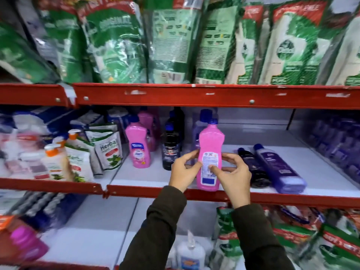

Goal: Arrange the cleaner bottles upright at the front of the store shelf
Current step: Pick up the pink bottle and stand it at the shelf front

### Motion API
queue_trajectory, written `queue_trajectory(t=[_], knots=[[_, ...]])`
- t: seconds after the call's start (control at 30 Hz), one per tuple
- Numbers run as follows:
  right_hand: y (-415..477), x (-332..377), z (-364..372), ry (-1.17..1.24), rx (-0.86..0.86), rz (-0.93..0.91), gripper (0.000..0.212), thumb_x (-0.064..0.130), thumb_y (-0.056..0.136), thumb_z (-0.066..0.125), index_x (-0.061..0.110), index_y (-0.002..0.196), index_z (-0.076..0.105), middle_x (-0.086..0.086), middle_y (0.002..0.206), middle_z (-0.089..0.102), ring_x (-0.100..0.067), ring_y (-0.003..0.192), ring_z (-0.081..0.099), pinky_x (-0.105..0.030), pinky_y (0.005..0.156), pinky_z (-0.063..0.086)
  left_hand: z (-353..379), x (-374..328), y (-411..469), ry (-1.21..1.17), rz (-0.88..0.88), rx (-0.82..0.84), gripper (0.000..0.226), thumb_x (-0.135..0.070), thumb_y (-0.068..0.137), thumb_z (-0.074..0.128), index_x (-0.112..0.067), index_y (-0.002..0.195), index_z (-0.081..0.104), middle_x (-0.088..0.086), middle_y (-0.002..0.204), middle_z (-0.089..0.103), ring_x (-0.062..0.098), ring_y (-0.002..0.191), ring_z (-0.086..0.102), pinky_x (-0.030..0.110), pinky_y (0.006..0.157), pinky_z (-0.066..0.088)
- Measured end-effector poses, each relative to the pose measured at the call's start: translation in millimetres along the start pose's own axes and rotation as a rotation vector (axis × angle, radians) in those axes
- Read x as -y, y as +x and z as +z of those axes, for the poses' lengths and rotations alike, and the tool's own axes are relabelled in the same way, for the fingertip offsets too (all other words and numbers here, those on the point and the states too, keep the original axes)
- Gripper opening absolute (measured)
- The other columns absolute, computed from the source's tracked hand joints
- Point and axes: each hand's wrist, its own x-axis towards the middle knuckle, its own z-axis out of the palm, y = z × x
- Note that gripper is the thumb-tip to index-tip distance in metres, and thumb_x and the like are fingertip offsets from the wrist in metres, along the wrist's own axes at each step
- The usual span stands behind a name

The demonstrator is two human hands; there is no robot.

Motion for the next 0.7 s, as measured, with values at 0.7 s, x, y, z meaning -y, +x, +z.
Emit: queue_trajectory(t=[0.7], knots=[[-59, 32, 229, 0.130, 0.154, -0.046, 0.047, 0.010, 0.070, 0.087, 0.020, 0.105, 0.058, 0.008, 0.102, 0.067, 0.016, 0.089, 0.064, -0.009, 0.068, 0.055, -224, 54, 16, -0.067, 0.049, -0.158, 0.041, 0.000, 0.092, 0.056, -0.032, 0.117, 0.058, 0.005, 0.124, 0.065, 0.027, 0.122, 0.059, 0.053, 0.107, 0.046]])
